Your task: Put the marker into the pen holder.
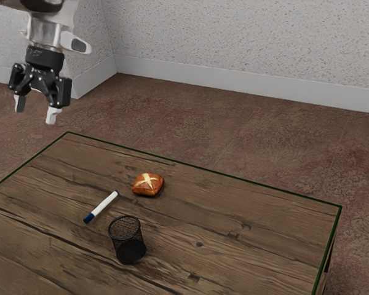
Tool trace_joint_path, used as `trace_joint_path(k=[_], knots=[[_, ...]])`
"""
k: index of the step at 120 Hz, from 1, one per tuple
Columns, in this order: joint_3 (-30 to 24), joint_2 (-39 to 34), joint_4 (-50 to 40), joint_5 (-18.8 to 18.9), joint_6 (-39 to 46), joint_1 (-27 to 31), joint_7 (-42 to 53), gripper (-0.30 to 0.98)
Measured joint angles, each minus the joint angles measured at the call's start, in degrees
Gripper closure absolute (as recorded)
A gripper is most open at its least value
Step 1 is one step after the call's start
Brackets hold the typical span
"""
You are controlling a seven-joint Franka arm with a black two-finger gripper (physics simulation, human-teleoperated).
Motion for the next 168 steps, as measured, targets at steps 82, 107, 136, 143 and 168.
trace_joint_path(k=[82, 107, 136, 143, 168], knots=[[11.3, -10.1, -59.4, -1.0, 60.7, -1.7, 2.6, 0.04], [6.0, 2.7, -50.9, -5.0, 72.8, -2.5, 3.4, 0.05], [6.8, 9.3, -47.4, -9.4, 77.5, -0.2, 5.8, 0.06], [7.4, 9.4, -47.6, -9.7, 78.3, 0.9, 6.7, 0.07], [7.3, 12.0, -45.7, -10.2, 80.7, 1.8, 9.7, 0.13]])
